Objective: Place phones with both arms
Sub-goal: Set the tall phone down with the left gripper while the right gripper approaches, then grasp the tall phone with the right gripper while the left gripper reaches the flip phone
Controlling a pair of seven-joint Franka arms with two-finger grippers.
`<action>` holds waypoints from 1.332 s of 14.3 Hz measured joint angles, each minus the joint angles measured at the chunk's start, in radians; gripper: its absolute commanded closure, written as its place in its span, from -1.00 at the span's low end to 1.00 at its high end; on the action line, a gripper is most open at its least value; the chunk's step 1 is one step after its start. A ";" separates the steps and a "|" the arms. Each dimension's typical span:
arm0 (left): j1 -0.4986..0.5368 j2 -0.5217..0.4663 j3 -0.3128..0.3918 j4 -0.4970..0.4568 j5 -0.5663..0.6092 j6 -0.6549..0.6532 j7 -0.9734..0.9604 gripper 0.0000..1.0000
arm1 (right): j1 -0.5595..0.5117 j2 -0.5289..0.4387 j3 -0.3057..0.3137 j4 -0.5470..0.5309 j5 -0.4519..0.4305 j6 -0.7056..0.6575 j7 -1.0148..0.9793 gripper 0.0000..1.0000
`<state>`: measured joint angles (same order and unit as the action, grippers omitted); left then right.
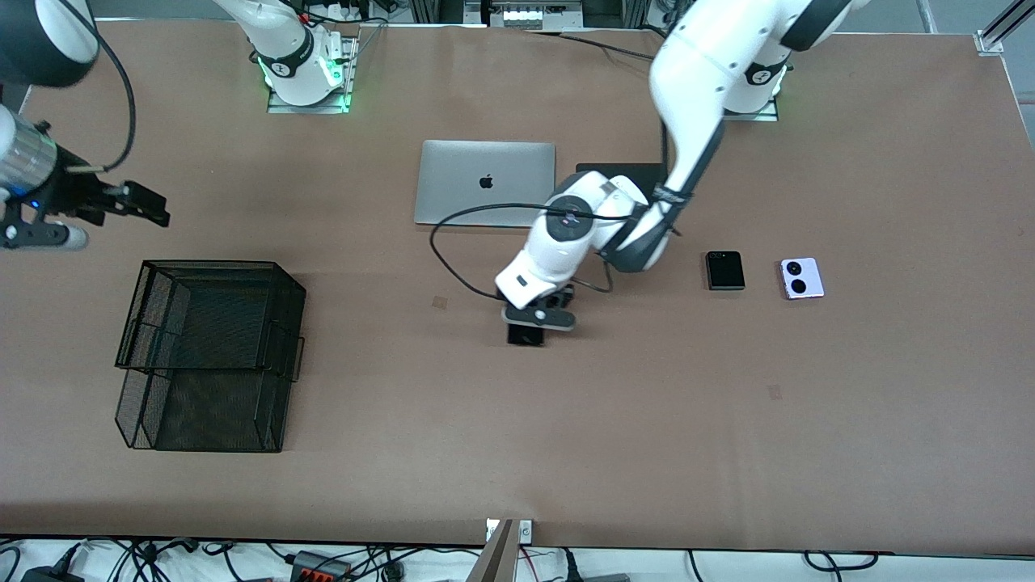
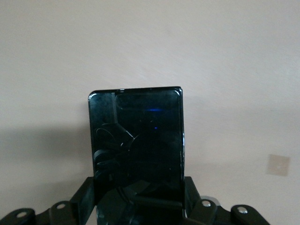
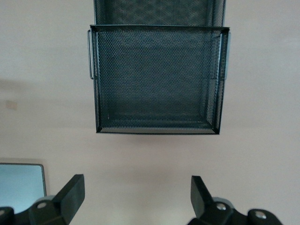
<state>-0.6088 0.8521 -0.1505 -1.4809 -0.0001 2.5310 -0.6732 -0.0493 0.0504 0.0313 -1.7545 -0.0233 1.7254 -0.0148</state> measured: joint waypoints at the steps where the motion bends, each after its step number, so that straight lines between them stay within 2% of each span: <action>1: -0.017 0.022 0.000 0.003 0.000 0.038 -0.023 0.44 | 0.000 0.022 0.000 -0.001 0.000 0.017 0.000 -1.00; 2: -0.029 0.039 0.000 0.007 0.000 0.063 -0.034 0.20 | 0.001 0.043 0.001 -0.001 0.000 0.035 -0.002 -1.00; 3: -0.033 0.042 0.002 0.013 0.000 0.068 -0.037 -0.99 | 0.004 0.063 0.003 0.000 0.000 0.051 -0.003 -1.00; 7: -0.033 0.041 0.005 0.028 0.001 0.071 -0.039 -1.00 | 0.052 0.100 0.007 0.001 0.000 0.106 -0.003 -1.00; 9: -0.029 0.022 0.008 0.035 0.001 0.023 -0.039 -1.00 | 0.089 0.102 0.007 0.001 0.000 0.112 -0.002 -1.00; 10: -0.026 0.000 0.014 0.043 0.001 -0.048 -0.039 -1.00 | 0.106 0.108 0.008 0.001 0.000 0.113 0.000 -1.00; 12: -0.001 -0.077 0.032 0.056 0.001 -0.271 -0.039 -1.00 | 0.132 0.129 0.008 0.001 0.000 0.121 0.004 -1.00; 15: 0.120 -0.185 0.045 0.056 0.015 -0.576 -0.025 -1.00 | 0.172 0.162 0.009 0.003 0.001 0.137 0.004 -1.00; 17: 0.208 -0.213 0.044 0.054 0.086 -0.705 0.052 -1.00 | 0.227 0.187 0.010 0.012 0.001 0.144 0.004 -1.00; 19: 0.267 -0.221 0.043 0.051 0.122 -0.777 0.145 -1.00 | 0.296 0.230 0.012 0.042 0.001 0.156 0.007 -1.00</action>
<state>-0.3414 0.6309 -0.1073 -1.4296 0.1219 1.7539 -0.5279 0.2466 0.2804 0.0432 -1.7123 -0.0221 1.8812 -0.0077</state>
